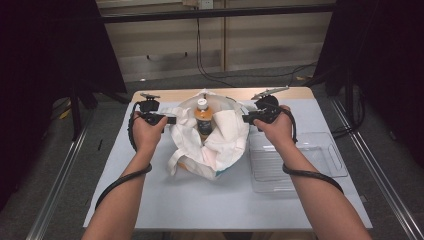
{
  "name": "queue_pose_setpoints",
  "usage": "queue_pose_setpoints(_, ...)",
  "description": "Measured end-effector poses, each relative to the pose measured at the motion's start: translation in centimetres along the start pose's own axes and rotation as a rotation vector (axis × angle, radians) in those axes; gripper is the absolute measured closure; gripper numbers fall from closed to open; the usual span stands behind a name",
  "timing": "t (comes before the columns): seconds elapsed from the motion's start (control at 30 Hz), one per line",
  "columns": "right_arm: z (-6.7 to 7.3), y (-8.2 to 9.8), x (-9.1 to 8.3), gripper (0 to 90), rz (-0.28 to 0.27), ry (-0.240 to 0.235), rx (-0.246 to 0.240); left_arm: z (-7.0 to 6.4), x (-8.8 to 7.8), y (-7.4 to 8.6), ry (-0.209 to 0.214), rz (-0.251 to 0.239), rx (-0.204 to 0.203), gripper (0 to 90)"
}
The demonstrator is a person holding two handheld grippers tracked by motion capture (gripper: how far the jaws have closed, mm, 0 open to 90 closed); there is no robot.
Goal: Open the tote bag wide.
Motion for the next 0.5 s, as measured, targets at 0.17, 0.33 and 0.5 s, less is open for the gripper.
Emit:
queue_pose_setpoints(0.17, 0.1, -0.4, -0.47, 70.3, -0.013, -0.002, -0.006, -0.25, -0.16, -0.19, 0.009, -0.004, -0.001, 88.5)
queue_pose_setpoints(0.33, 0.45, -0.79, -0.82, 77.8, -0.028, -0.008, -0.013, -0.3, -0.19, -0.31, 0.008, -0.009, 0.001, 88.5)
queue_pose_setpoints(0.5, 0.83, -1.05, -0.75, 83.1, -0.037, -0.022, -0.015, -0.38, -0.28, -0.47, 0.014, -0.012, 0.001, 88.6)
Point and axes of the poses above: each handheld gripper's, and its own axes: x roughly forward along the jaws, y roughly out of its underside, z roughly to its left, the point moved 7 cm from there along x, roughly forward along the jaws, and after that the axes turned 15 degrees about -z, right-handed, at the moved point
